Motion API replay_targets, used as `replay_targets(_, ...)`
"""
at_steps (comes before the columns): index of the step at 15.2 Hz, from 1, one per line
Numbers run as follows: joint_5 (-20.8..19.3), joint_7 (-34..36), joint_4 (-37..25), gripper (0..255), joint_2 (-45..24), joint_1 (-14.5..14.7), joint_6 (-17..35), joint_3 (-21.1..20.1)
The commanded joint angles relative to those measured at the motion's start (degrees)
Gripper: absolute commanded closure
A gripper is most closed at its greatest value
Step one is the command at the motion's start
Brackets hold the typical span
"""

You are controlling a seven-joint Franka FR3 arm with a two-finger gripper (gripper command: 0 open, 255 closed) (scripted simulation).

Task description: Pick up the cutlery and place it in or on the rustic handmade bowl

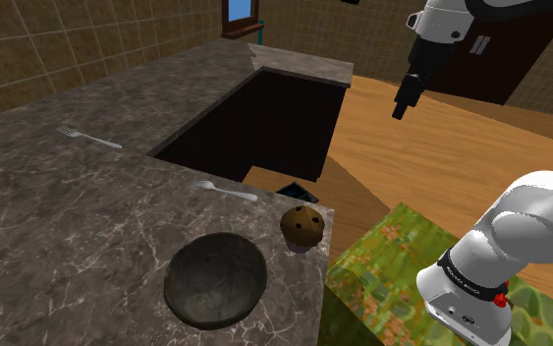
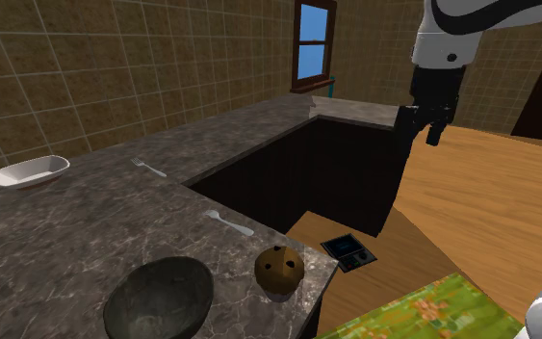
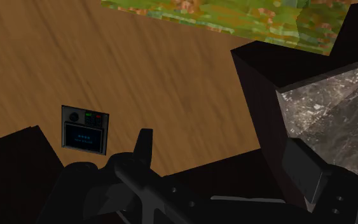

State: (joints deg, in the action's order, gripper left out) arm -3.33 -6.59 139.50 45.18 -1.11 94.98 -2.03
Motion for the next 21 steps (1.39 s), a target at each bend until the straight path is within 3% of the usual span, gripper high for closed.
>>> replay_targets(1, 0.0, 0.0, 0.0, 0, 0.0, 0.0, 0.0, 0.0)
replay_targets(12, 4.6, 11.0, -0.8, 0, -14.6, 3.7, 15.2, -10.4)
replay_targets(21, 2.3, 21.2, -7.9, 0, -31.1, 4.7, 25.4, -18.6)
